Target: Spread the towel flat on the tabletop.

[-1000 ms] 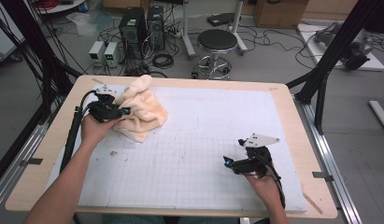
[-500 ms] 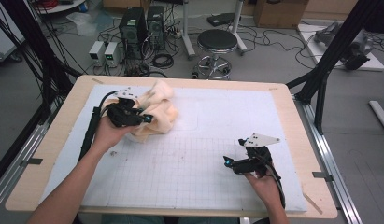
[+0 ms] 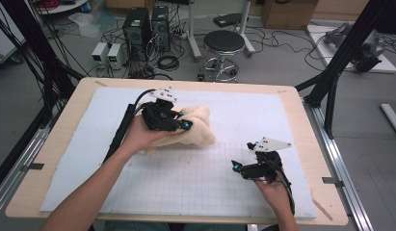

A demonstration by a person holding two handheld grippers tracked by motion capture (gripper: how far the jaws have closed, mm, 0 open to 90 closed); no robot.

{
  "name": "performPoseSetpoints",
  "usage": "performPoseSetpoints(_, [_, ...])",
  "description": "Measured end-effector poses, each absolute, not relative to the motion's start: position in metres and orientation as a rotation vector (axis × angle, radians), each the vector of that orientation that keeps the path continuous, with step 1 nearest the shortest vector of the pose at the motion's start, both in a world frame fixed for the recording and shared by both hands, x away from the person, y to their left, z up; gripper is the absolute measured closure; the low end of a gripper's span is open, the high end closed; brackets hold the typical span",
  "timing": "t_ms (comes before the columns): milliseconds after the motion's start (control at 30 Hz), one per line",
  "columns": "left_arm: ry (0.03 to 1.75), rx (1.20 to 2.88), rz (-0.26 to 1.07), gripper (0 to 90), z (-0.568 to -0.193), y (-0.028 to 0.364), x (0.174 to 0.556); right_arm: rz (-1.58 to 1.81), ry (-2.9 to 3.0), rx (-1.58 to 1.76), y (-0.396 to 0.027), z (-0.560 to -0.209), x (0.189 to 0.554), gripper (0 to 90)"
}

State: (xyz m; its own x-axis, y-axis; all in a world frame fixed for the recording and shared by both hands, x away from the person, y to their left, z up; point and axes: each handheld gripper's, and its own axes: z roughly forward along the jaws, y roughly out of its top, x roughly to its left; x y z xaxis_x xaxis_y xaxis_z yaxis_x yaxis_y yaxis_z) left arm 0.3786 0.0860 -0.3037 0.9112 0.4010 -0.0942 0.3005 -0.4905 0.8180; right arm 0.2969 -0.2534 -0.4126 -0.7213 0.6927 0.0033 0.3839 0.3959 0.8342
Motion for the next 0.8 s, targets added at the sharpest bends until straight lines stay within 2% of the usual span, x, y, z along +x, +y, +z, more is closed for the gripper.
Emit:
performPoseSetpoints(233, [0.600, 2.170, 0.108, 69.2, -0.343, 0.082, 0.409, 1.251, 2.317, 0.925, -0.253, -0.413, 0.296, 10.6])
performPoseSetpoints(267, [0.611, 2.169, 0.111, 65.7, -0.345, 0.082, 0.410, 1.250, 2.320, 0.930, -0.253, -0.413, 0.296, 10.6])
performPoseSetpoints(300, [0.611, 2.178, 0.119, 59.9, -0.346, 0.083, 0.411, 1.248, 2.324, 0.935, -0.253, -0.413, 0.296, 10.6])
performPoseSetpoints(333, [0.613, 2.177, 0.120, 59.9, -0.346, 0.084, 0.411, 1.248, 2.324, 0.935, -0.253, -0.413, 0.296, 10.6])
performPoseSetpoints(367, [0.607, 2.177, 0.126, 54.2, -0.344, 0.087, 0.411, 1.249, 2.327, 0.923, -0.253, -0.413, 0.297, 10.6])
performPoseSetpoints(400, [0.607, 2.167, 0.137, 54.2, -0.343, 0.088, 0.410, 1.249, 2.327, 0.923, -0.253, -0.413, 0.297, 10.6])
performPoseSetpoints(433, [0.602, 2.162, 0.145, 49.8, -0.342, 0.089, 0.408, 1.249, 2.329, 0.925, -0.253, -0.413, 0.296, 10.6])
performPoseSetpoints(467, [0.593, 2.163, 0.156, 49.8, -0.340, 0.091, 0.407, 1.249, 2.329, 0.925, -0.253, -0.413, 0.296, 10.6])
performPoseSetpoints(567, [0.595, 2.151, 0.186, 42.4, -0.336, 0.099, 0.402, 1.247, 2.333, 0.916, -0.252, -0.414, 0.296, 10.6])
performPoseSetpoints(800, [0.607, 2.074, 0.232, 39.2, -0.325, 0.128, 0.392, 1.240, 2.337, 0.915, -0.250, -0.414, 0.296, 10.6])
